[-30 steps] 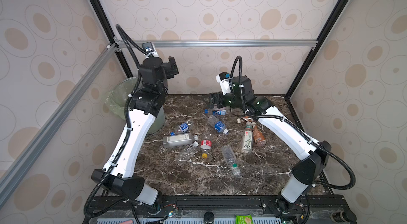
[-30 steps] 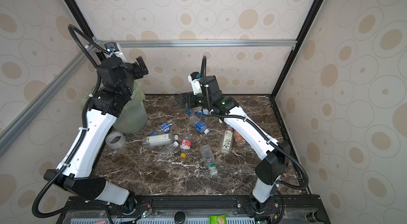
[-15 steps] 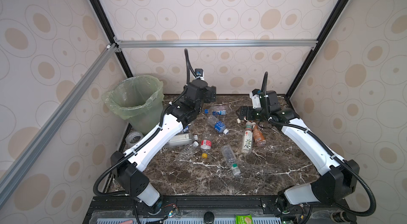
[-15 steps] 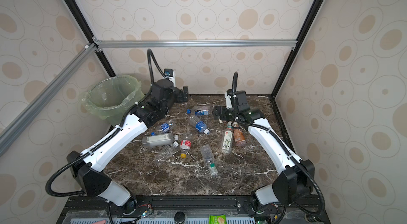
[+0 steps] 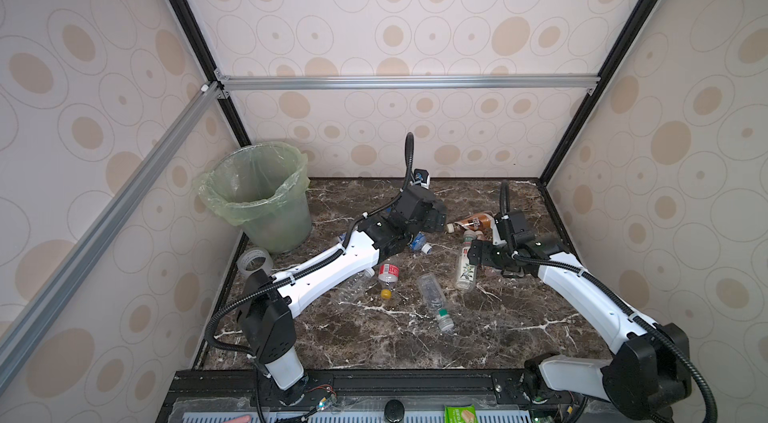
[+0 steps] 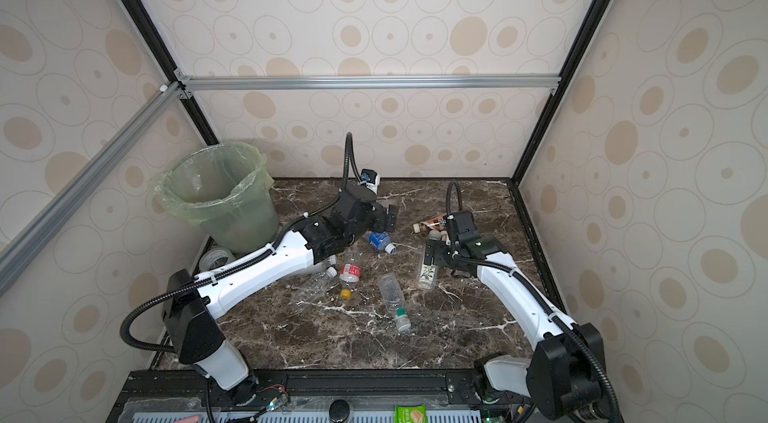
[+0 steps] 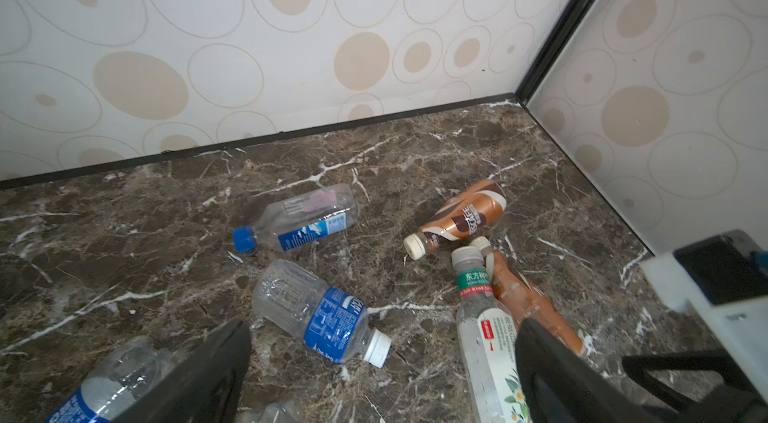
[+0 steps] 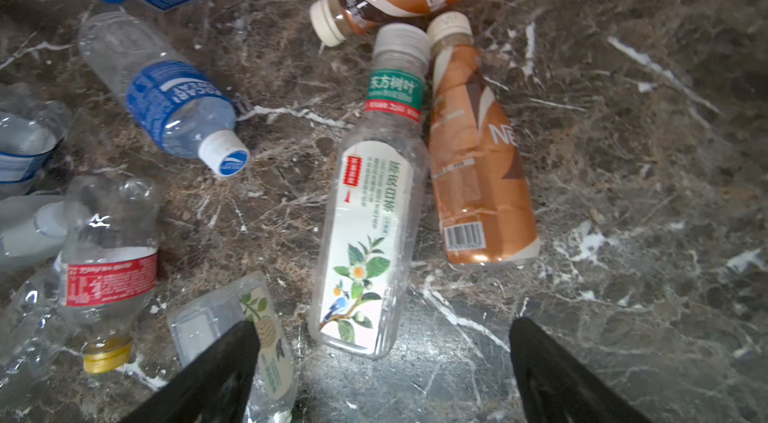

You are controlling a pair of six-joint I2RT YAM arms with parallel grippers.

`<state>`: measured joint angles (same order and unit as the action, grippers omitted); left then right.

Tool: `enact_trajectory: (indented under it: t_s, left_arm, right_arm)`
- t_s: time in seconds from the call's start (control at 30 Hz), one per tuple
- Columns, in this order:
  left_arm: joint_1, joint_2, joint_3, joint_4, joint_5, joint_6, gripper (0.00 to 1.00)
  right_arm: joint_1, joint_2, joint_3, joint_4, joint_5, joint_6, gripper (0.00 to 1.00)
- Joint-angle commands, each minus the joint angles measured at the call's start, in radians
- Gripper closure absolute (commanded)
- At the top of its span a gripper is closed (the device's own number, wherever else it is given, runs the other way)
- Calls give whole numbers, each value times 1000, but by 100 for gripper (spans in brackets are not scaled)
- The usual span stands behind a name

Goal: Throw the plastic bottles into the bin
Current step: 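Grasp the brown Nescafe bottle with the right gripper while the left arm advances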

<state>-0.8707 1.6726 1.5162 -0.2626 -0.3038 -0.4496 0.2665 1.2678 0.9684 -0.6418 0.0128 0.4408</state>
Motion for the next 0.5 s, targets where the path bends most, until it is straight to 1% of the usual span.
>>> enact_trajectory:
  t_s: [0.0,0.1,0.27,0.4,0.47]
  left_arm:
    - [-17,-8,-30,41,21,-35,1]
    - [-18,-9,-51,55,28,-31,1]
    - [-19,7,-40,61,51,-17,1]
    - [-19,36,-7,47,79,-19,1]
    - [-19,39,-12,55,102,-39,1]
  right_arm:
    - [-56,-3,-26,22,12,6,4]
    - [-104,35,-36,47,-3,-13,7]
    - [-139,108,-24,78,4,-39,13]
    - [-165,199,-1,95,-56,-59,22]
    - [-168,234,13,91,-53,-72,24]
